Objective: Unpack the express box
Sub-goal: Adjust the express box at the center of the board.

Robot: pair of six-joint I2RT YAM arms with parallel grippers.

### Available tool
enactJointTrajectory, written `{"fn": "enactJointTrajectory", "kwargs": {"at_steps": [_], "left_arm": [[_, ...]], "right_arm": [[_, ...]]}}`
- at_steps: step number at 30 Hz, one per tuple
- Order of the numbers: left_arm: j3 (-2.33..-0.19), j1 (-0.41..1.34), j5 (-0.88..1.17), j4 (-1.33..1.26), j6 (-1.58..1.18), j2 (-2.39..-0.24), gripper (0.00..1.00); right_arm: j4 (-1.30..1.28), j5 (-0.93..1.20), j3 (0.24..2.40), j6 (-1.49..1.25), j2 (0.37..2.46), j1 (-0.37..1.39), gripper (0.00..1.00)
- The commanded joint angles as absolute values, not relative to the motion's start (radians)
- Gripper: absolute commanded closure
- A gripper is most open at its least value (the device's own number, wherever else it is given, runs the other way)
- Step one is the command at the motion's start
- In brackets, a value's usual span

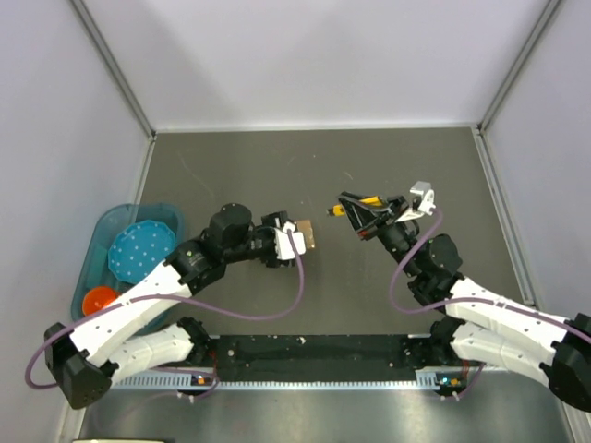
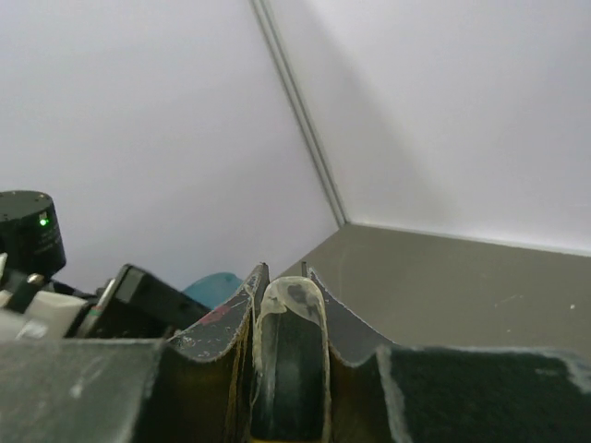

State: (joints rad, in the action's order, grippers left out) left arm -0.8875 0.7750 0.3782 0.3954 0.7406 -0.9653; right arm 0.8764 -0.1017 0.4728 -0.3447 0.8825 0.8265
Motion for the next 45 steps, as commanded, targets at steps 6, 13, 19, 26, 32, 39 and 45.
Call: {"fn": "enactJointTrajectory", "kwargs": {"at_steps": [6, 13, 19, 26, 32, 39, 45], "left_arm": [[-0.718, 0.765, 0.147, 0.067, 0.417, -0.950, 1.00], [-0.750, 0.765, 0.173, 0.113, 0.397, -0.922, 1.00], [-0.726, 0.764, 0.416, 0.085, 0.416, -0.766, 1.00], [-0.779, 0.764, 0.650, -0.176, 0.335, -0.863, 1.00], [-0.750, 0.764, 0.658, -0.230, 0.259, -0.878, 1.00], [-0.585, 0.723, 0.536, -0.020, 0.319, -0.701, 1.00], [-0.511, 0.709, 0.420, 0.097, 0.324, -0.595, 1.00]], "right_arm": [[1.098, -0.066, 0.460, -0.526, 0.957, 0.815, 1.00], [1.288, -0.020, 0.456, -0.679, 1.101, 0.741, 1.00], [1.452, 0.099, 0.440, -0.712, 1.126, 0.696, 1.00], [1.269, 0.107, 0.440, -0.574, 0.954, 0.672, 1.00], [1.160, 0.120, 0.468, -0.500, 0.876, 0.672, 1.00], [1.124, 0.178, 0.457, -0.528, 0.903, 0.675, 1.00], [1.088, 0.212, 0.520, -0.440, 0.965, 0.765, 1.00]]}}
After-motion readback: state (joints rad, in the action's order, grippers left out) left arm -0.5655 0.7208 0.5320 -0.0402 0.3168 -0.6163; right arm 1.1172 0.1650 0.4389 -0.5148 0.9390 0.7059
